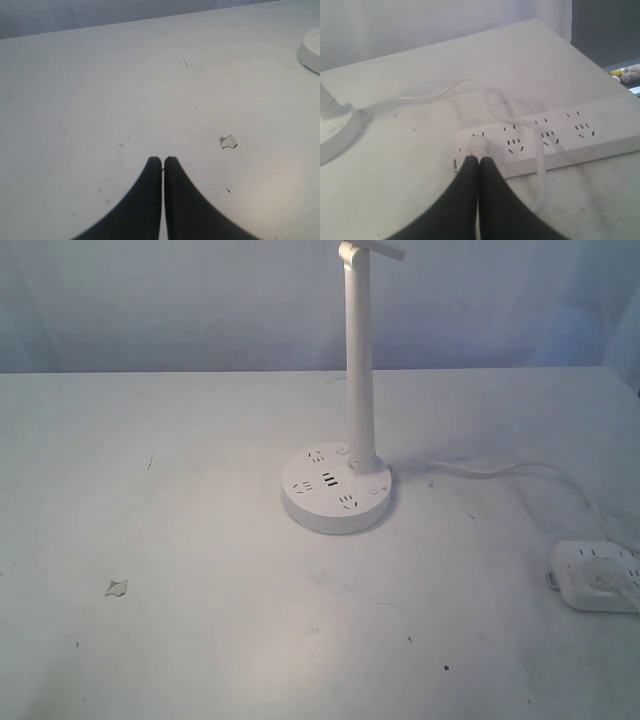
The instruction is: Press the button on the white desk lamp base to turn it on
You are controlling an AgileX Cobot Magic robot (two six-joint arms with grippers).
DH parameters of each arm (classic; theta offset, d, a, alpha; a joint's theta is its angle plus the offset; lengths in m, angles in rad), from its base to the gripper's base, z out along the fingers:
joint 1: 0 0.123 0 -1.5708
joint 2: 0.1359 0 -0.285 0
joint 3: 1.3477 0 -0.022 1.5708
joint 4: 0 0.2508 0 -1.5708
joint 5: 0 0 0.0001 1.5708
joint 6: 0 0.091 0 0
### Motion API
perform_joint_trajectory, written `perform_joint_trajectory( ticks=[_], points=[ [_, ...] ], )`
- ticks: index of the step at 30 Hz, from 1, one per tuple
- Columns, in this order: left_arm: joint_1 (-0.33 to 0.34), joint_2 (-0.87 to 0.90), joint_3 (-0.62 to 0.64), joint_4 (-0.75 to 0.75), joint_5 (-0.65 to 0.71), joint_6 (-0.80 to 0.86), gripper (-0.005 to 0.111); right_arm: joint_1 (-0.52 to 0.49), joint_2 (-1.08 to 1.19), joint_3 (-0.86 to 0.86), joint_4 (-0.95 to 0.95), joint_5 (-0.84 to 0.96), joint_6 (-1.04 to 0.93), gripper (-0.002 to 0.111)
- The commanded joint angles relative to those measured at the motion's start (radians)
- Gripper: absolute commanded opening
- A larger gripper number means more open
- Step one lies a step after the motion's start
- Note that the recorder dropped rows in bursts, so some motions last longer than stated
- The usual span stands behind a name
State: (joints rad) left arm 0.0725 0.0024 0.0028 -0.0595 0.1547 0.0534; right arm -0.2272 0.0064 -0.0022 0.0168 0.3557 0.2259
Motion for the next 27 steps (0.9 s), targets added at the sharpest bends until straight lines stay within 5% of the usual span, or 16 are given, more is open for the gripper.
perform_joint_trajectory(
  ticks=[1, 27],
  points=[
    [-0.006, -0.002, -0.003, -0.008, -0.005, -0.002, 0.001, -0.002, -0.006, 0.002, -0.001, -0.005, 0.004, 0.000],
    [-0.006, -0.002, -0.003, -0.008, -0.005, -0.002, 0.001, -0.002, -0.006, 0.002, -0.001, -0.005, -0.005, 0.000]
  ],
)
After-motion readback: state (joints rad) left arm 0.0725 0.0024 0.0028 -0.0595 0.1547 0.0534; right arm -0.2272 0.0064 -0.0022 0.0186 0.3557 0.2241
